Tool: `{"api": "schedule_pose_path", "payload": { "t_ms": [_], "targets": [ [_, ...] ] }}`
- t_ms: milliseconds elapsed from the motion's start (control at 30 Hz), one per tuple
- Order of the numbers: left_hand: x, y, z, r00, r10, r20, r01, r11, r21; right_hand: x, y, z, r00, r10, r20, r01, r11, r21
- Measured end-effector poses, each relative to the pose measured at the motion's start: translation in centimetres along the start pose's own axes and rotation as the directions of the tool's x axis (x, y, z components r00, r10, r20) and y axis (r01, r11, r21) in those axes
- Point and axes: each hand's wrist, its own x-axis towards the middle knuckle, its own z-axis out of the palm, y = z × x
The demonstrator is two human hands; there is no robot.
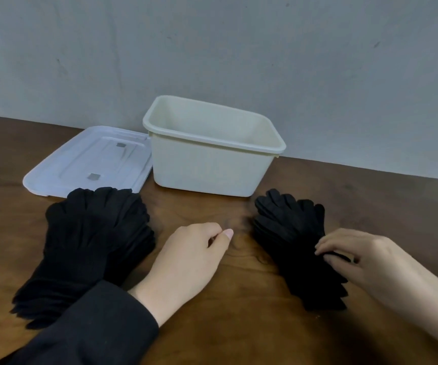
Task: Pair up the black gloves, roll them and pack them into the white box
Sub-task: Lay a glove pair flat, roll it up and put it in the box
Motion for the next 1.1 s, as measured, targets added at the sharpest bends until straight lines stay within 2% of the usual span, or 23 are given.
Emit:
{"api": "schedule_pose_path", "payload": {
  "t_ms": [67,133,167,233,300,367,400,467,600,633,700,800,867,900,967,1033,1100],
  "targets": [
    [-0.3,0.4,-0.3,0.999,0.039,-0.004,-0.039,0.999,0.038,0.2,-1.2,-0.9,0.976,0.032,-0.216,-0.017,0.997,0.073],
    [-0.6,0.7,-0.6,0.996,0.085,-0.017,-0.084,0.995,0.053,0.7,-2.6,-2.4,0.899,0.141,-0.414,-0.02,0.959,0.283],
    [-0.6,0.9,-0.7,0.993,0.113,-0.025,-0.111,0.992,0.055,1.0,-2.9,-3.0,0.873,0.205,-0.442,-0.004,0.91,0.414],
    [-0.8,1.3,-0.9,0.982,0.175,-0.067,-0.173,0.984,0.039,2.0,-3.5,-4.3,0.896,0.266,-0.355,0.0,0.799,0.601],
    [-1.1,1.4,-1.1,0.955,0.246,-0.163,-0.248,0.969,0.009,3.3,-4.4,-4.5,0.949,0.262,-0.177,-0.07,0.72,0.69],
    [-1.3,1.6,-1.4,0.898,0.332,-0.288,-0.347,0.938,0.002,4.9,-6.4,-4.1,0.967,0.252,-0.039,-0.155,0.702,0.695],
    [-1.4,1.7,-1.5,0.864,0.372,-0.34,-0.395,0.918,0.0,5.5,-7.3,-3.6,0.971,0.239,-0.014,-0.162,0.696,0.699],
    [-1.6,1.7,-1.8,0.803,0.417,-0.426,-0.464,0.886,-0.008,6.7,-8.7,-2.8,0.965,0.244,-0.093,-0.108,0.697,0.709],
    [-1.4,1.3,-2.2,0.716,0.405,-0.568,-0.515,0.856,-0.038,6.6,-11.5,-1.9,0.881,0.26,-0.396,0.054,0.775,0.629],
    [-1.3,1.2,-2.3,0.716,0.366,-0.595,-0.501,0.862,-0.073,6.0,-12.0,-1.1,0.868,0.241,-0.434,0.078,0.798,0.598],
    [-1.0,0.9,-2.5,0.75,0.248,-0.613,-0.436,0.883,-0.176,4.3,-12.7,1.5,0.899,0.146,-0.413,0.091,0.86,0.502],
    [-0.6,0.8,-2.7,0.819,0.068,-0.57,-0.293,0.904,-0.312,1.8,-12.9,7.2,0.989,-0.009,-0.147,0.055,0.949,0.31],
    [-0.3,0.8,-2.8,0.856,0.022,-0.516,-0.197,0.937,-0.288,0.9,-12.2,10.5,0.993,-0.112,-0.045,0.119,0.968,0.221],
    [-0.1,0.7,-2.7,0.892,0.031,-0.45,-0.141,0.967,-0.211,0.7,-11.8,11.5,0.987,-0.153,-0.041,0.158,0.96,0.233],
    [0.0,0.1,-2.5,0.96,0.115,-0.257,-0.089,0.99,0.109,0.7,-11.5,11.9,0.986,-0.158,-0.046,0.164,0.945,0.282],
    [-0.2,-0.6,-2.2,0.985,0.168,-0.038,-0.141,0.911,0.387,0.7,-11.3,11.6,0.989,-0.117,-0.093,0.143,0.925,0.351],
    [-0.6,-0.8,-2.1,0.979,0.167,0.121,-0.205,0.852,0.482,0.6,-11.3,11.3,0.984,-0.109,-0.143,0.154,0.925,0.348]
  ]
}}
